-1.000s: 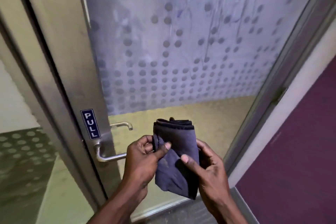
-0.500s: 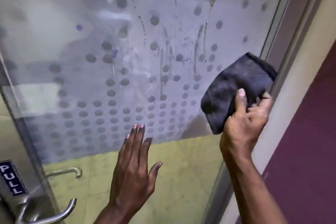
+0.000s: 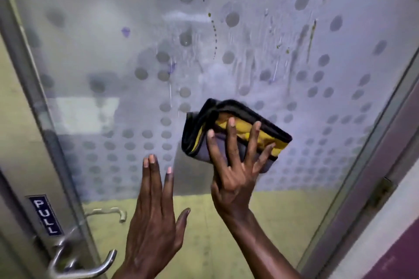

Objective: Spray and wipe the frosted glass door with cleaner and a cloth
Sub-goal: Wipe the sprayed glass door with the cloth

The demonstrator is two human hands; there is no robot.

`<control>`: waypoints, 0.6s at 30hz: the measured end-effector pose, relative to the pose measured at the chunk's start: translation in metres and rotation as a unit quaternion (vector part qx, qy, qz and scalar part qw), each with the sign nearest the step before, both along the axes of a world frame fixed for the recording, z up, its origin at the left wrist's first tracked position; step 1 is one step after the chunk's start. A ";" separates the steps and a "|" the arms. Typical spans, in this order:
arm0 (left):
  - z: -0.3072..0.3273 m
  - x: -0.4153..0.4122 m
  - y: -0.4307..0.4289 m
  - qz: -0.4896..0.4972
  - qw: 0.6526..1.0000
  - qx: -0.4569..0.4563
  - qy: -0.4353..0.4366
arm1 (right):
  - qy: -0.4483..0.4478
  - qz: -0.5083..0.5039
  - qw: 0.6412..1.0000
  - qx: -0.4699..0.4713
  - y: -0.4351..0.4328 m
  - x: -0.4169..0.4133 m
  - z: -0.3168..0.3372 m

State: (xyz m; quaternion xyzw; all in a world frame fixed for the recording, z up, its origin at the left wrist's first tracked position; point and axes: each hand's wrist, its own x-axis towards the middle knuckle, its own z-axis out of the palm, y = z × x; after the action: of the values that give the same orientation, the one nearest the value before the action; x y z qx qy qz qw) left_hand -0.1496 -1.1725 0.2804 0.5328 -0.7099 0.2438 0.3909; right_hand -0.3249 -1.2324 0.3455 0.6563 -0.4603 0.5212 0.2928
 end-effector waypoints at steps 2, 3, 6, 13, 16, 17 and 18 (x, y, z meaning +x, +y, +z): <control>0.002 0.023 -0.005 0.002 0.999 -0.028 0.021 | 0.053 -0.021 0.998 0.022 0.003 -0.001 -0.029; 0.003 0.035 -0.007 0.005 0.999 -0.035 0.031 | 0.055 -0.031 0.998 0.027 0.005 -0.003 -0.036; 0.008 0.071 -0.013 0.007 0.998 -0.048 0.046 | -0.075 -0.041 0.996 0.009 0.004 0.011 -0.017; 0.005 0.111 -0.021 0.001 0.999 -0.045 0.005 | -0.106 -0.018 0.994 -0.020 -0.005 0.099 0.025; 0.003 0.121 -0.023 0.000 0.999 -0.052 -0.013 | 0.027 -0.025 0.999 0.022 0.006 0.087 -0.010; 0.002 0.123 -0.024 -0.002 0.998 -0.057 -0.023 | 0.044 -0.037 0.998 0.030 0.011 0.079 -0.019; 0.002 0.124 -0.025 -0.002 0.998 -0.062 -0.032 | 0.037 -0.046 0.998 0.034 0.014 0.070 -0.023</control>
State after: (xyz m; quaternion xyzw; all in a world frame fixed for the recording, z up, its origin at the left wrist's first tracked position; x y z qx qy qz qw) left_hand -0.0256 -1.1978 0.2824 0.4978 -0.7066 0.3032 0.4012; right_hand -0.2547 -1.2183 0.3230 0.6625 -0.4968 0.4666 0.3109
